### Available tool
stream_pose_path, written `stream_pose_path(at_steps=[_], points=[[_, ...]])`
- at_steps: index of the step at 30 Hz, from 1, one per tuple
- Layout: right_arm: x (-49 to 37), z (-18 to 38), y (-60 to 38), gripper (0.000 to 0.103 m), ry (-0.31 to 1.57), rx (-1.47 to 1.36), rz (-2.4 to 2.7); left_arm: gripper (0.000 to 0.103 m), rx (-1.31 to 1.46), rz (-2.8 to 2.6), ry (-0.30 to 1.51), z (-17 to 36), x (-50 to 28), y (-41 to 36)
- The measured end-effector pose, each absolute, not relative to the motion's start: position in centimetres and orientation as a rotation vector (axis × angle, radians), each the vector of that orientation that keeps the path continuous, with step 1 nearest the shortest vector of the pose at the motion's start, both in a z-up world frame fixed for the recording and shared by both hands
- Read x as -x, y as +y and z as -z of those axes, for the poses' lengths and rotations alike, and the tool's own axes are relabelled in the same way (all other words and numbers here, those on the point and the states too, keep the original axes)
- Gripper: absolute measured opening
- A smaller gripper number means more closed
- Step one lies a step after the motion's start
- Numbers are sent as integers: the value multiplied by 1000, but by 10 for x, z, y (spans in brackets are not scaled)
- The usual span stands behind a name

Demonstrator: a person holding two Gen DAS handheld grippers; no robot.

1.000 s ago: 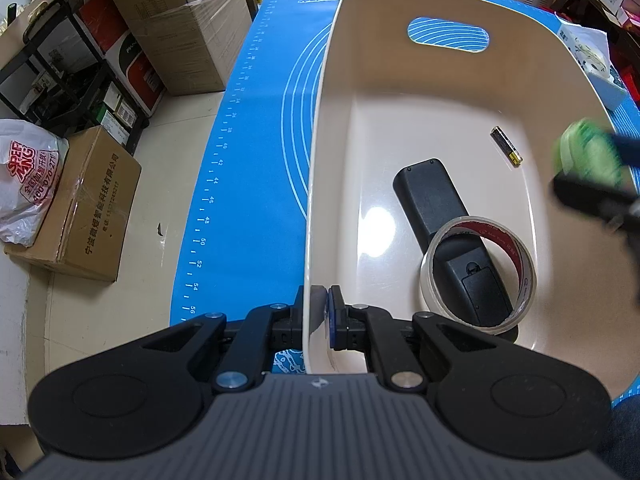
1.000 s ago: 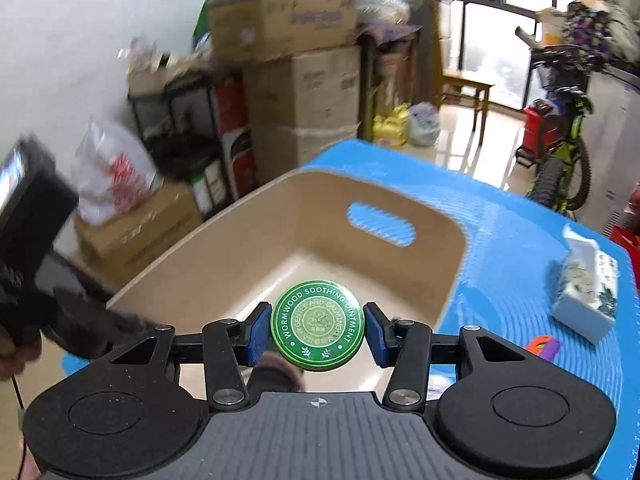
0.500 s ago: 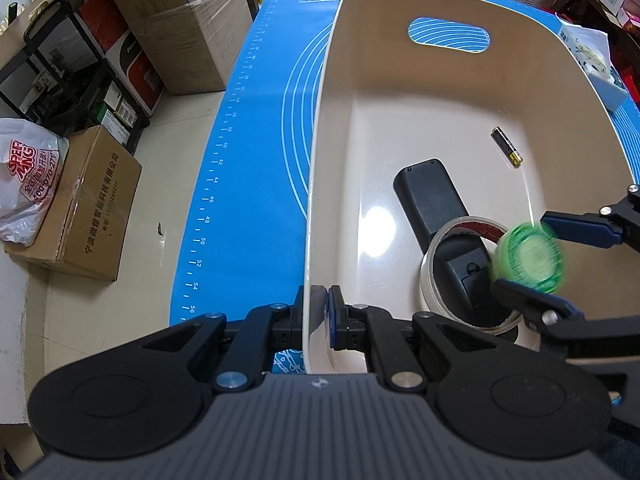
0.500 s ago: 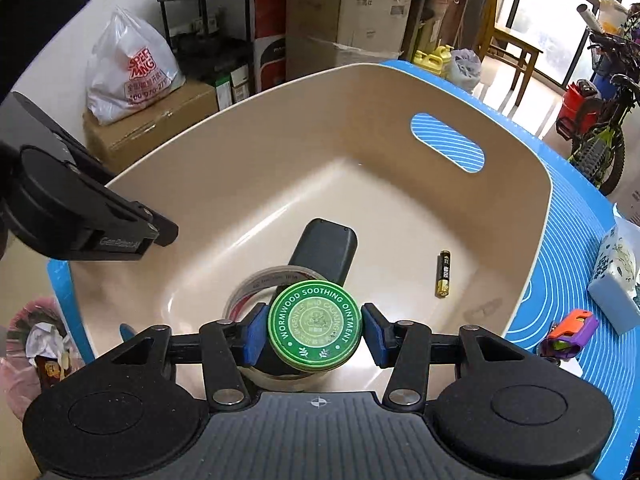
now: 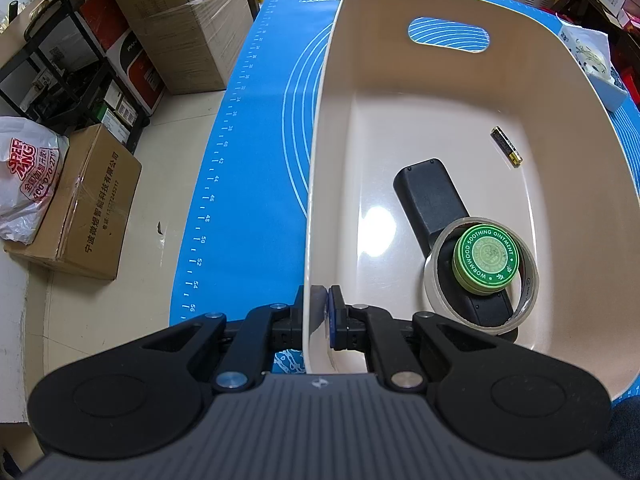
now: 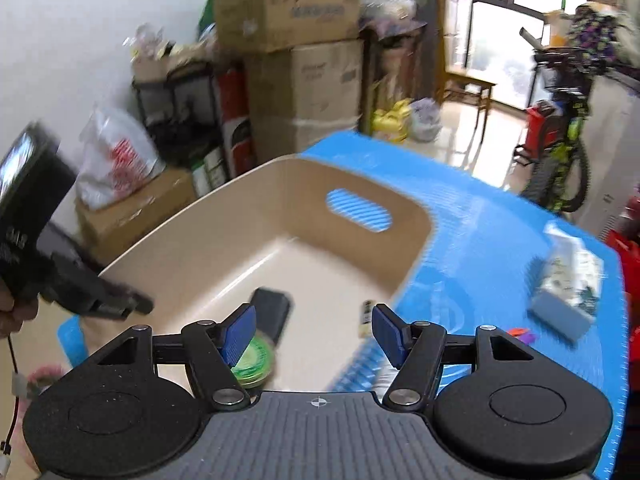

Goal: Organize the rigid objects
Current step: 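Move the right tool to the white pill bottle and grasp it, then carry the pill bottle into the bin with the right tool and release it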

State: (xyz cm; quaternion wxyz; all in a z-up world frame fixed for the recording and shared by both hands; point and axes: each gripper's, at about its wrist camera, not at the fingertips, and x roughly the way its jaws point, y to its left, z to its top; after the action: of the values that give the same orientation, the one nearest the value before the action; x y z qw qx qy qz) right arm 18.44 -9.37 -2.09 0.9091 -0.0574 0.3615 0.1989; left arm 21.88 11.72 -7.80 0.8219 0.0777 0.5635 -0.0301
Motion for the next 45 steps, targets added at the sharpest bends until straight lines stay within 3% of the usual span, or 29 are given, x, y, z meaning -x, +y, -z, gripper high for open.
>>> stream_pose_path(at_steps=[6,20,29,31,45], points=[[-187,19,-142,71,700,106,-296,10,-169,64,1198,78,-219,118],[-208,109,-148,69,894,41,-262,10,-168,64,1199,78,-219,118],[-227,144,-143,51,997,-36,-254,10,-170,64,1199,79,-218,119],[-226,145,-142,43,997,-48,-259,10,-170,63,1198,79,-218,118],[-212,120,-159,42,943,-59,-220,10,-172,60,1199,80,-217,118]])
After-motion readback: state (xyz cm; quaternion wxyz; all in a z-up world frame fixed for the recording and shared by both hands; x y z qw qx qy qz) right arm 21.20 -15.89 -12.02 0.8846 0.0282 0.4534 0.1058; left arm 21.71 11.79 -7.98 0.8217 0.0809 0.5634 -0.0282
